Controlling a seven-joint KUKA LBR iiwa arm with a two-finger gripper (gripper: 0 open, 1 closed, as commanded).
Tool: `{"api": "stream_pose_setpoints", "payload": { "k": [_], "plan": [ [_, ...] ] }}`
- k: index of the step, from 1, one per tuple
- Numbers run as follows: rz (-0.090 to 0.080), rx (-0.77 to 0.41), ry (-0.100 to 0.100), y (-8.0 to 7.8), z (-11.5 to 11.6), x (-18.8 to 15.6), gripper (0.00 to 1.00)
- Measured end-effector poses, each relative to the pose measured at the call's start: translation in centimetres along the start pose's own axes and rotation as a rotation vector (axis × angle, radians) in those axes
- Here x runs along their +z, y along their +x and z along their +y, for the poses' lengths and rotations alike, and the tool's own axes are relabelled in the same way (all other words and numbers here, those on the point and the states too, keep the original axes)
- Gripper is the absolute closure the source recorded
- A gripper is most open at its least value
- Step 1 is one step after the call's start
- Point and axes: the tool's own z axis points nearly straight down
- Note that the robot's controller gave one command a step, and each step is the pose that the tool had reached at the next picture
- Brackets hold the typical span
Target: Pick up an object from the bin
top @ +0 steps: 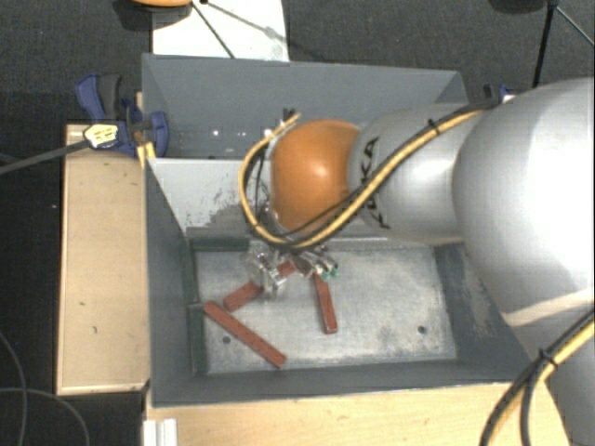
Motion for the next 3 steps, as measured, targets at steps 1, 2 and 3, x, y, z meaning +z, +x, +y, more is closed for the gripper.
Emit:
{"api": "stream_pose_setpoints", "payload": {
  "k": [1, 2, 3],
  "plan": [
    [-0.001, 0.021, 0.0, -0.3, -1.9, -7.7, 1.0],
    [0.0, 0.023, 0.0, -0.3, -1.9, -7.7, 1.0],
    [-0.001, 0.036, 0.001, 1.3, -1.3, -18.1, 1.0]
  ]
}}
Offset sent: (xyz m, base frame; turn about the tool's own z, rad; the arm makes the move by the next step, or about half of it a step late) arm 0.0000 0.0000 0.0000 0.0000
